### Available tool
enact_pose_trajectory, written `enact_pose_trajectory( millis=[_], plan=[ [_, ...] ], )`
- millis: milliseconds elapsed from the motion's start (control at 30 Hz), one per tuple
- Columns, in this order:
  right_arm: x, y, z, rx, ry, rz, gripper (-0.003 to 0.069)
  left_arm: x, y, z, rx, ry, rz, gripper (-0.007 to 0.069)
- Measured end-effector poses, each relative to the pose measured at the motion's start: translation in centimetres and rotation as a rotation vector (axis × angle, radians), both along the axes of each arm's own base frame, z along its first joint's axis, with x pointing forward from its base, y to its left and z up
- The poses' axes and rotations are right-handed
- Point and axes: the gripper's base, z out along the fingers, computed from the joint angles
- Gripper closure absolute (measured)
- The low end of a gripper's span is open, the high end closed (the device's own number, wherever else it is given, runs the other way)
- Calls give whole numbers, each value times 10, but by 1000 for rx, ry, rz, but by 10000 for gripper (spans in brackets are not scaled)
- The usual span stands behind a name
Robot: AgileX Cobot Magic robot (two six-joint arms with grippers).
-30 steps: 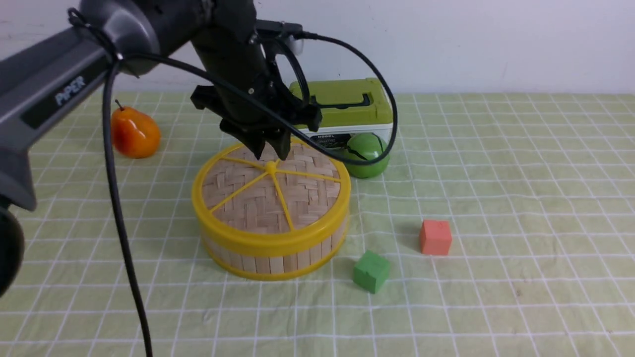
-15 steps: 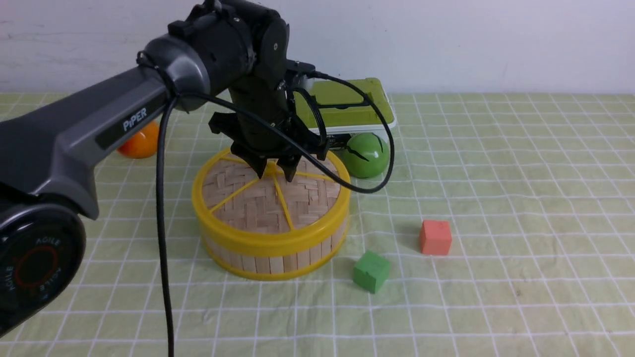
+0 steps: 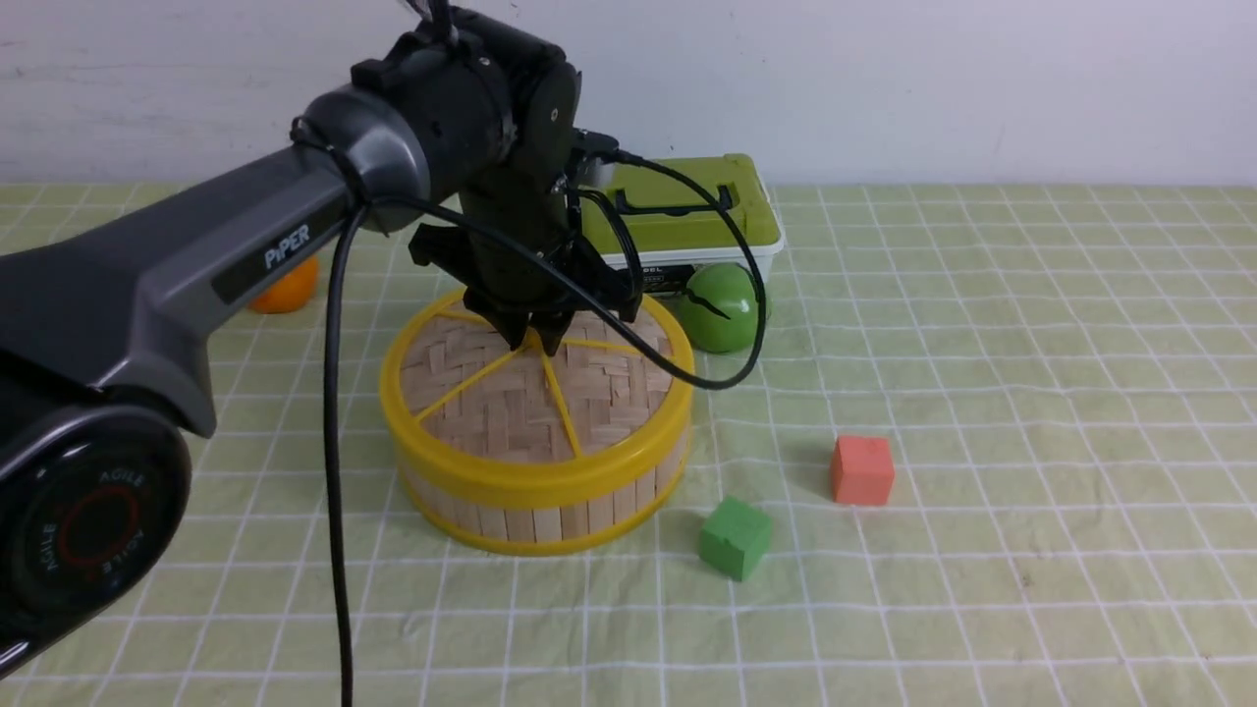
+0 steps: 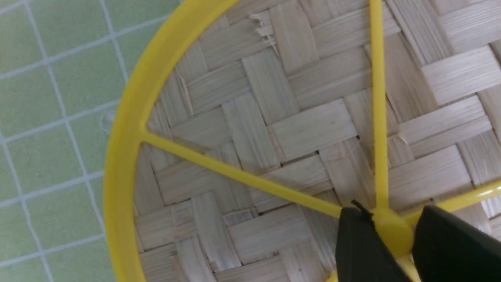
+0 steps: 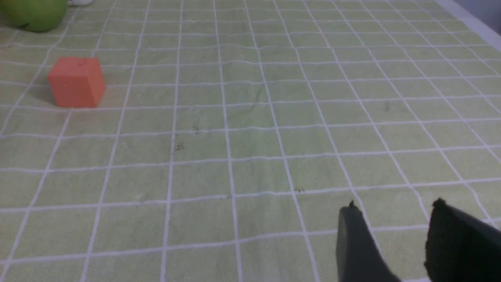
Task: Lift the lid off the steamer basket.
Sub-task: Use the left arm to lift the lid of the steamer
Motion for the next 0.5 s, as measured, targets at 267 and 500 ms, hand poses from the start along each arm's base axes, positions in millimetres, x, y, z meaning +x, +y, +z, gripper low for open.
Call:
enact_pose_trajectory(
  millis=[267, 500],
  plan=[
    [0, 0, 0, 0, 0, 0, 418, 0, 0, 3, -22, -7, 41, 512],
    [0, 0, 0, 0, 0, 0, 418, -8, 6, 55, -62, -102, 50, 513]
  ],
)
